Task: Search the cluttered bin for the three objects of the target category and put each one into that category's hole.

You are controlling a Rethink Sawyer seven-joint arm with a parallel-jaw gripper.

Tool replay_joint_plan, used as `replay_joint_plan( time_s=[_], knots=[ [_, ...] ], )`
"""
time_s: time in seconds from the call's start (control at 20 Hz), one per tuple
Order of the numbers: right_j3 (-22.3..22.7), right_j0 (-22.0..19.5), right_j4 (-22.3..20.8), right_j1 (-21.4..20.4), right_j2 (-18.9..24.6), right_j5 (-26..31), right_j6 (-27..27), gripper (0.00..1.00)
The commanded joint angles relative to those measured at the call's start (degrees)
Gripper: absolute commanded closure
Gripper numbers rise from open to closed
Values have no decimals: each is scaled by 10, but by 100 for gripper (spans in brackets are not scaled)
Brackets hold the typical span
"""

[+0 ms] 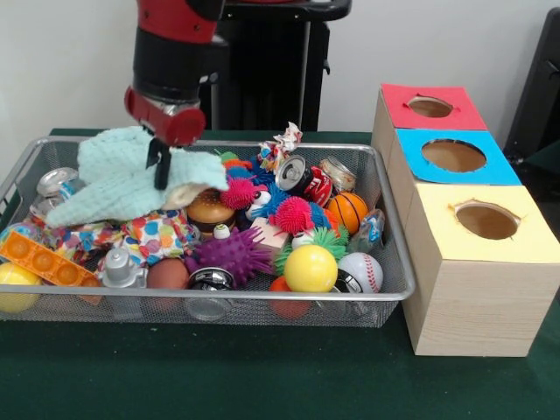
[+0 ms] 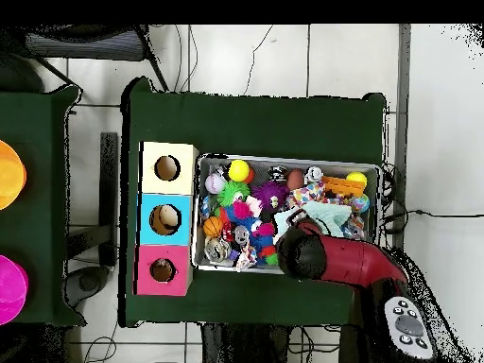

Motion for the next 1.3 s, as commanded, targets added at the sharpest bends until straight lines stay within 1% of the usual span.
replay_joint_plan(
  time_s=[0.05, 0.2, 0.4, 0.5, 0.8, 1.05, 1.3],
  knots=[
    [81, 16, 43, -83, 79, 83, 9, 100],
    [104, 13, 57, -115, 96, 93, 4, 100],
    [131, 27, 82, -158, 97, 109, 16, 100],
    [144, 29, 97, -173, 102, 114, 22, 100],
    [172, 60, 137, -220, 92, 136, 43, 100],
    [192, 72, 178, -235, 102, 127, 52, 100],
    [204, 82, 217, -233, 113, 106, 58, 100]
  ],
)
